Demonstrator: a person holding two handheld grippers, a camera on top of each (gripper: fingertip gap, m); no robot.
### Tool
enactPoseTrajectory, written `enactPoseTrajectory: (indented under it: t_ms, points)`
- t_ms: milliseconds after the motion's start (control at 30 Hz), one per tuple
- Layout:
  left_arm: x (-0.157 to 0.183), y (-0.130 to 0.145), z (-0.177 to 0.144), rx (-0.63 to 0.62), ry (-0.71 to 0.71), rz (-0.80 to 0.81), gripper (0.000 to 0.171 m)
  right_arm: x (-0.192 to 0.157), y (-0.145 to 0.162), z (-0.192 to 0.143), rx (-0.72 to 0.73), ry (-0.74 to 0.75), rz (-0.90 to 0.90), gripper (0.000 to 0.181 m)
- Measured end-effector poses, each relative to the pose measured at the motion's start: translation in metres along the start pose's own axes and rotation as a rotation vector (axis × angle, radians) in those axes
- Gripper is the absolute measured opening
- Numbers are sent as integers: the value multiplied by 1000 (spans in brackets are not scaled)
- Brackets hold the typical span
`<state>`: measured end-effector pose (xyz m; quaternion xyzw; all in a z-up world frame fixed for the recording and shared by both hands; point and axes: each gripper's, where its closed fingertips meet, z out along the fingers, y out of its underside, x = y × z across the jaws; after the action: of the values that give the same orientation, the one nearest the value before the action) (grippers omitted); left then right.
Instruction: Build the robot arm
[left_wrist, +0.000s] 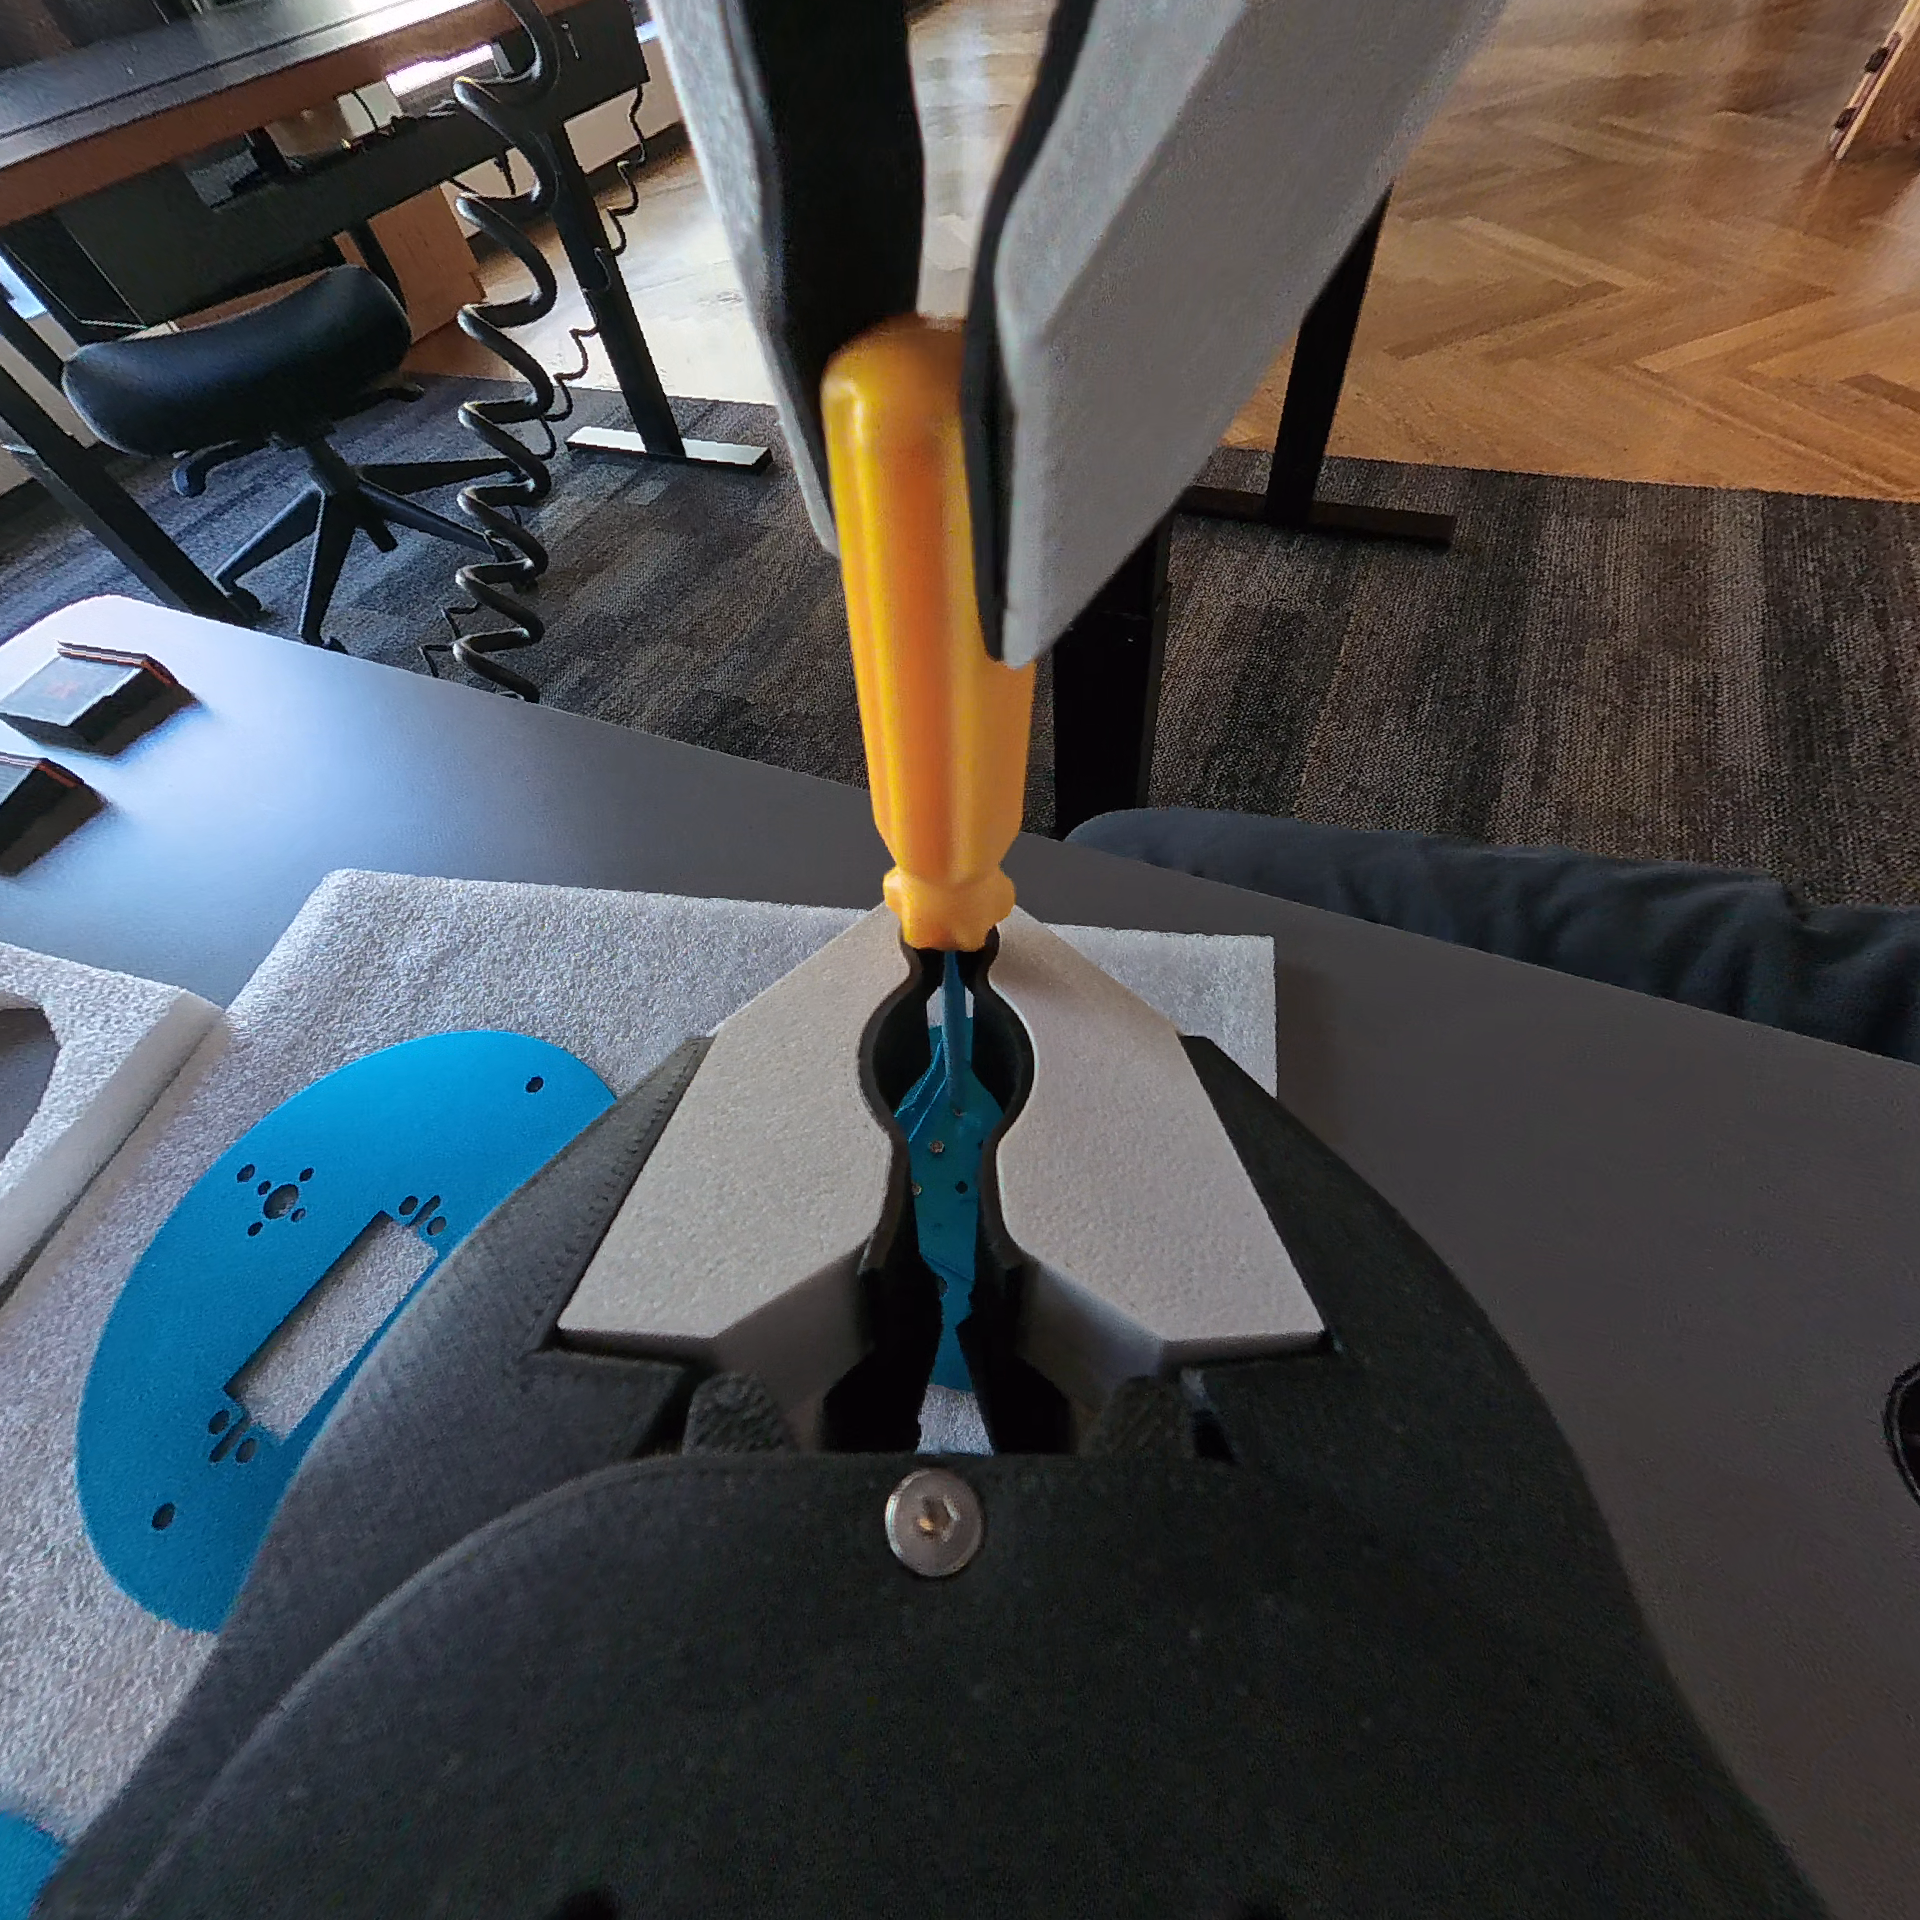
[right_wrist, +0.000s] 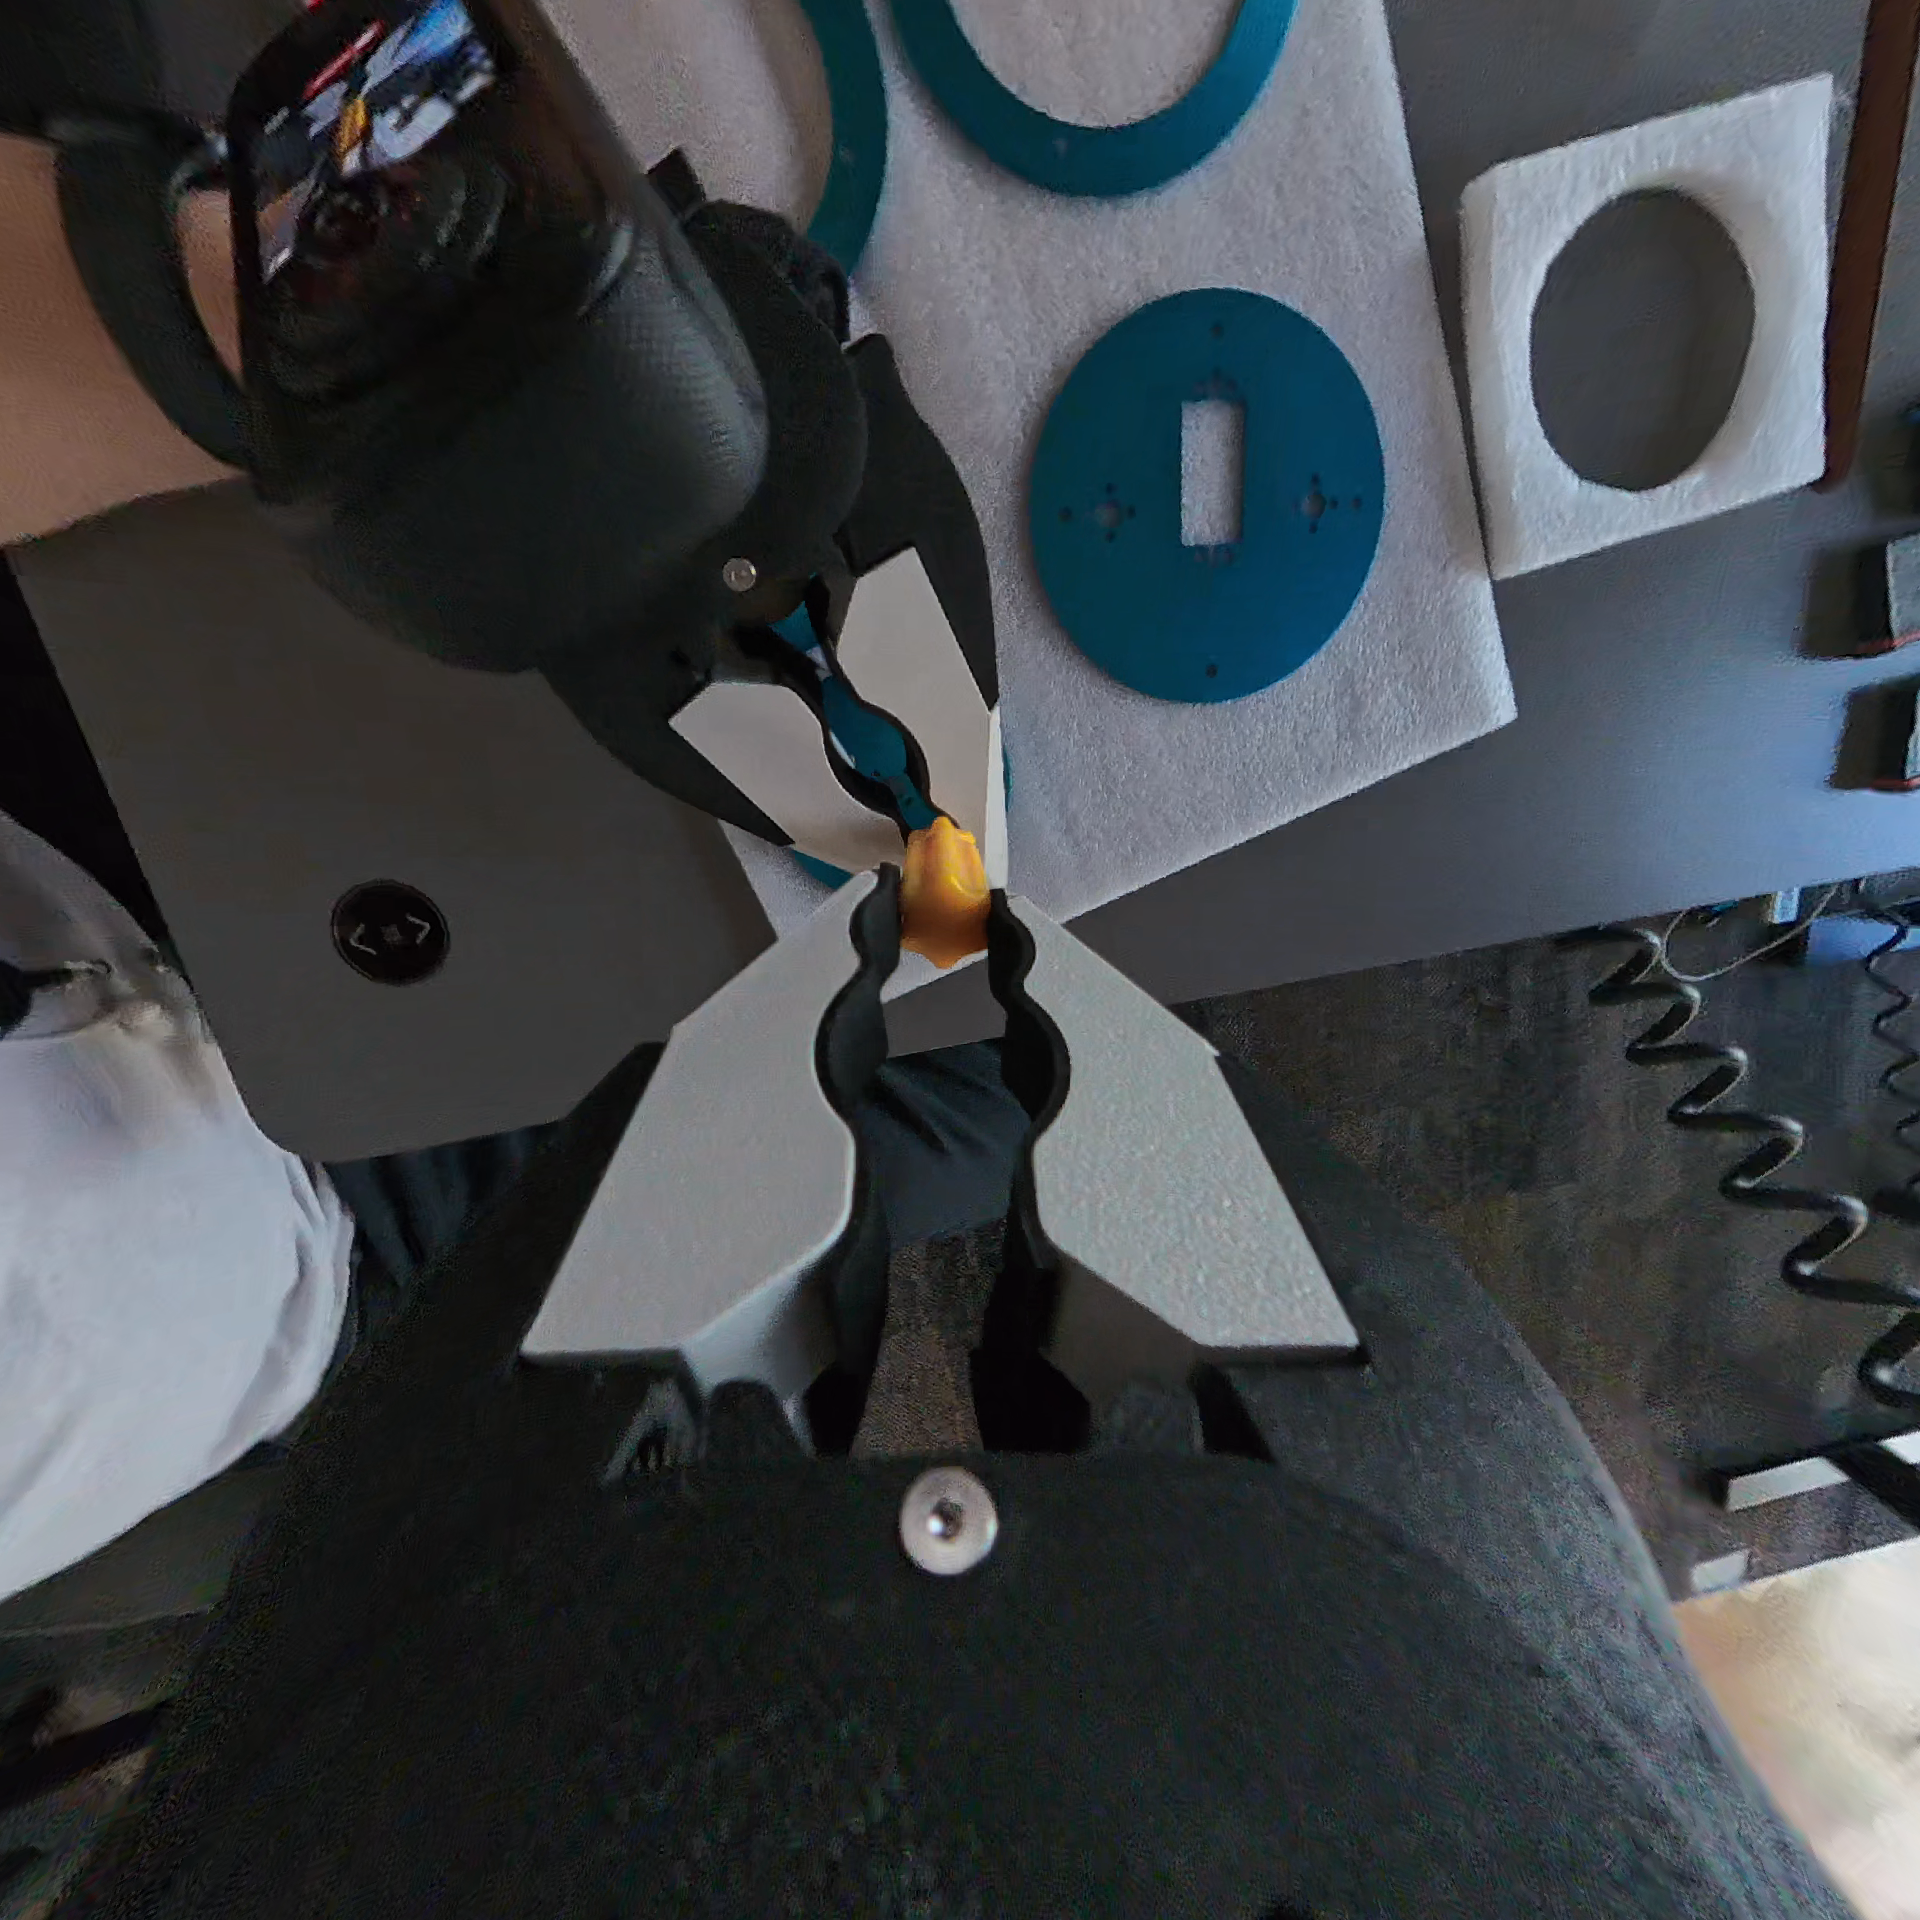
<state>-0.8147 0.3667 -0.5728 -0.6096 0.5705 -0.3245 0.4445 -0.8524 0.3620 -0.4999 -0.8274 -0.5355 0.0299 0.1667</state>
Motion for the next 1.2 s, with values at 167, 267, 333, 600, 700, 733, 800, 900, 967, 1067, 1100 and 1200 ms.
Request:
enactPoseTrajectory:
  t_ms: [167,267,333,600,700,733,800,900,967,1067,1100,1200]
  points:
    - [2,0,1,0,18,3,0,-4,0,-1,-13,7,-258,17]
    - [1,1,0,-5,23,4,0,-4,-2,0,-21,2,-282,17]
    - [1,1,1,-8,21,3,0,-2,0,0,-46,1,-208,17]
    - [0,20,9,-132,-24,74,0,1,0,0,-104,83,88,18]
    - [0,16,6,-108,-21,48,0,-1,-2,1,-112,79,58,18]
    - [-1,15,4,-101,-20,36,0,-1,-3,1,-112,75,51,18]
    - [4,15,2,-111,7,25,8,-1,-5,2,-104,63,58,18]
    - [1,11,-5,-94,-27,53,11,2,-2,1,-128,68,49,18]
    - [-2,5,-12,-52,-40,34,4,4,-1,1,-125,59,63,18]
    - [-3,1,-13,-19,-23,4,3,7,1,1,-119,44,93,18]
    - [-4,1,-12,-16,-26,11,3,9,3,0,-120,46,104,17]
    - [-4,0,-10,-15,-26,5,2,13,7,0,-122,29,226,17]
